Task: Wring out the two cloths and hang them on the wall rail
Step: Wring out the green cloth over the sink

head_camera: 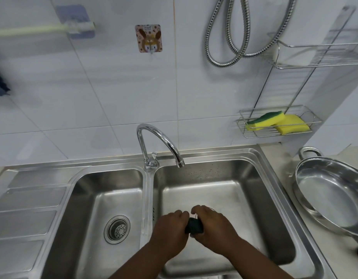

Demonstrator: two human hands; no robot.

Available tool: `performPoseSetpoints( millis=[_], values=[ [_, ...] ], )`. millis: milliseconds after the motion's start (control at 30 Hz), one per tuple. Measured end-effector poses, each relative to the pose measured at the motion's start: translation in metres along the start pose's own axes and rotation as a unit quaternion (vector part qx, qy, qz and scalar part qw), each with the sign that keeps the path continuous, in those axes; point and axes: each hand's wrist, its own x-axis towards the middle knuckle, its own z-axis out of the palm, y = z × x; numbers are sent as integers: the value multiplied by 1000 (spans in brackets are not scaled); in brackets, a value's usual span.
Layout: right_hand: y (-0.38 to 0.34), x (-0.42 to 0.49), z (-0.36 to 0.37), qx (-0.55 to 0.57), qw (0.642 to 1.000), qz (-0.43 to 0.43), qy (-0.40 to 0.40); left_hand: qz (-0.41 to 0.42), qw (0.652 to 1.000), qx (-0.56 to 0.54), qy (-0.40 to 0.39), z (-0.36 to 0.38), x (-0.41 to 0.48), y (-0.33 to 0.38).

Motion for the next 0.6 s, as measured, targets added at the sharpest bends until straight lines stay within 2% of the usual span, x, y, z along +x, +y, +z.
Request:
performPoseSetpoints(
  millis=[67, 100, 167, 200, 267, 300, 333, 400, 433, 500, 600],
  values=[
    [0, -10, 11, 2, 1000, -5, -18, -51, 996, -67, -32, 5, -7, -5],
    [1, -14, 17, 5, 999, 10, -51, -95, 988, -101, -74, 7, -10, -7],
    [0, -21, 25, 21, 991, 34, -131, -146, 960, -126, -205, 16, -16, -10],
    [-3, -23, 26, 40, 987, 43, -148, -143, 957, -136, -212, 17, -17, -11],
    [-10, -25, 23, 104, 987, 67, -103, -134, 962, -196, -136, 13, -19, -15],
    [-13, -26, 19, 143, 984, 84, -70, -130, 953, -247, -114, 5, -20, -18],
    [-16, -26, 16, 187, 976, 105, -46, -129, 933, -314, -120, -2, -21, -22],
    [-22, -27, 7, 288, 945, 153, -27, -152, 864, -458, -144, -16, -27, -28],
    [-27, -26, 3, 321, 932, 164, -18, -172, 837, -504, -128, -22, -30, -30],
    [-38, -22, -3, 350, 923, 159, 3, -191, 824, -530, -60, -31, -37, -34],
    [-55, -14, -13, 366, 913, 162, 76, -197, 826, -528, -24, -43, -49, -39]
  ],
)
